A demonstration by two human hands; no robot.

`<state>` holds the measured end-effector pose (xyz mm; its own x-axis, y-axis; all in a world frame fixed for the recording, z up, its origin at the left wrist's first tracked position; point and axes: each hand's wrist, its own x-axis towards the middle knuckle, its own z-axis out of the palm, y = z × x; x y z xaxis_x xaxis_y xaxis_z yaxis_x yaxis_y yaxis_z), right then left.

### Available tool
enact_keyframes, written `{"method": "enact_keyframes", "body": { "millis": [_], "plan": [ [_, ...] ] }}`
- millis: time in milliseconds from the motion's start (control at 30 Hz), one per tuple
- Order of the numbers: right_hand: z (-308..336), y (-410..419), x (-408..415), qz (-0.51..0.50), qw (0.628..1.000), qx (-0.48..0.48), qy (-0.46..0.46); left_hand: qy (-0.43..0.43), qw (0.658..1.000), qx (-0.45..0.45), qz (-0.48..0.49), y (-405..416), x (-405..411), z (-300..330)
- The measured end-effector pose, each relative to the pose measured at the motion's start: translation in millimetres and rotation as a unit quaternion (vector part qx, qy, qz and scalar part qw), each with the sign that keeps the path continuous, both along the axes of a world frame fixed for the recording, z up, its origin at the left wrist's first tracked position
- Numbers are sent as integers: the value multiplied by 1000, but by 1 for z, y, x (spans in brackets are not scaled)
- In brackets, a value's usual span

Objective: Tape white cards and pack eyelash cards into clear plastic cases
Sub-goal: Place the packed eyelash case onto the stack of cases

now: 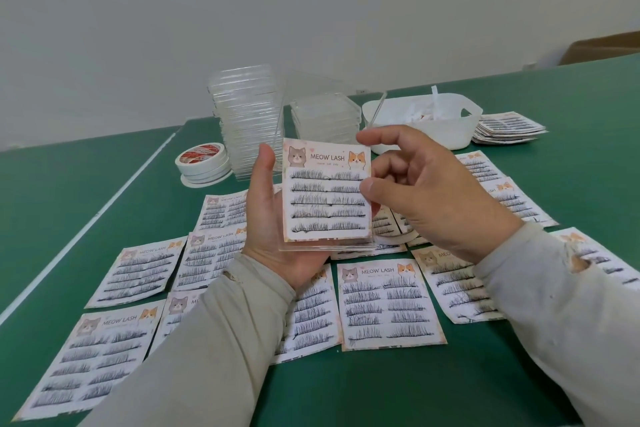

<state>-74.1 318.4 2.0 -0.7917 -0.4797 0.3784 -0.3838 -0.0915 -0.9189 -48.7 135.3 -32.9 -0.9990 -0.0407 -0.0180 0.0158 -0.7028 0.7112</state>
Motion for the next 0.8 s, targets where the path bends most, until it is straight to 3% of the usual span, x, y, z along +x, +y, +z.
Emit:
{"method": "enact_keyframes", "body": {
  "millis": [200, 433, 800],
  "plan": [
    [-1, 0, 0, -22, 997, 66, 40, 10, 998, -38, 49, -2, 3, 3],
    [1, 2, 0, -29, 994, 96, 51, 17, 996, 25, -85, 4, 9, 3],
    [-2, -1, 5, -80, 976, 176, 97, 19, 997, 11, -74, 7, 11, 8]
  ]
}}
